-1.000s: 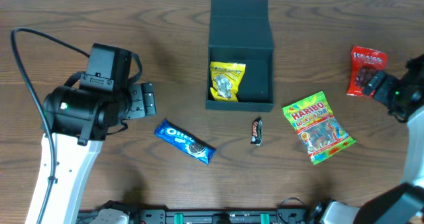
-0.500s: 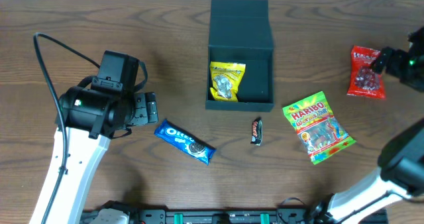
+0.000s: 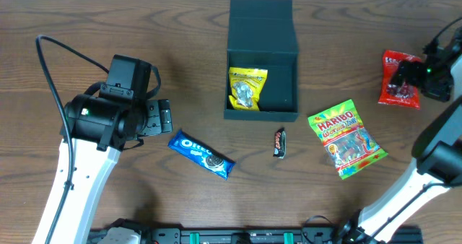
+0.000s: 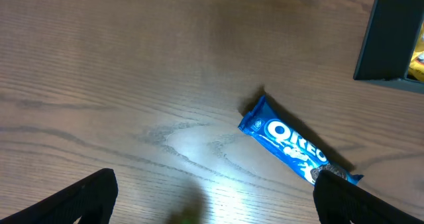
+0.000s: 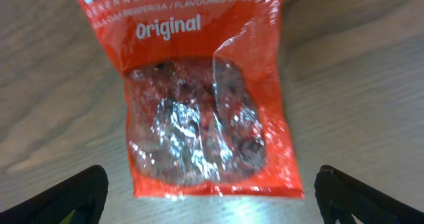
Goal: Pack container
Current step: 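Reach the right gripper to the red Hacks Original bag and grasp it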
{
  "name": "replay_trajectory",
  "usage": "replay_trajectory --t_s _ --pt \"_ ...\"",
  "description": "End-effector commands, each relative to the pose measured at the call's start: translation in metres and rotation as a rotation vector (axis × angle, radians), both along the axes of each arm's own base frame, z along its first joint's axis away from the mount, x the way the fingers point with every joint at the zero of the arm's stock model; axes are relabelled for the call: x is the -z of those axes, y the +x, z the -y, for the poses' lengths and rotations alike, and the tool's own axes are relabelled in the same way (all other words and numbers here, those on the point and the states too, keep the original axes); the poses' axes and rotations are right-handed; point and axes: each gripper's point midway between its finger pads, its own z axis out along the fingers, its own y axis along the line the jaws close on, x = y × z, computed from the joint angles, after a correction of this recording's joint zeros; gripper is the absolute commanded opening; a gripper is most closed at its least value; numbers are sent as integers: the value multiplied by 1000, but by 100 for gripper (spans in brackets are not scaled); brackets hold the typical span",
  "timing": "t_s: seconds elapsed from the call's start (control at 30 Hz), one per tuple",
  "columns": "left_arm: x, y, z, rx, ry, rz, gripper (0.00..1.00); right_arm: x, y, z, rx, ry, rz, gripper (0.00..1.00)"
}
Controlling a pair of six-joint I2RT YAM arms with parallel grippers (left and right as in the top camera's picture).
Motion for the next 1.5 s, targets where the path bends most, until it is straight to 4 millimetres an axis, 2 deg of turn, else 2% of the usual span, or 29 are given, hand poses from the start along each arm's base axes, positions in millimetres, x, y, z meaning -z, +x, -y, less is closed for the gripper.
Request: replay_trajectory --t_s 0.0,0.3,0.7,0.93,1.13,1.47 --pt "-2 0 -4 0 20 7 96 3 8 1 -24 -26 3 99" --pt "-2 0 -4 0 19 8 95 2 26 6 -33 -79 54 99" --pt "-3 2 -4 0 17 18 95 7 46 -8 -80 -97 89 99" --pt "-2 2 -4 0 17 17 95 17 44 -4 -72 -97 73 99" --pt "-3 3 -4 0 17 21 95 36 39 -5 -69 -74 32 99" --pt "-3 3 -4 0 17 21 95 37 38 -5 -70 -74 31 99"
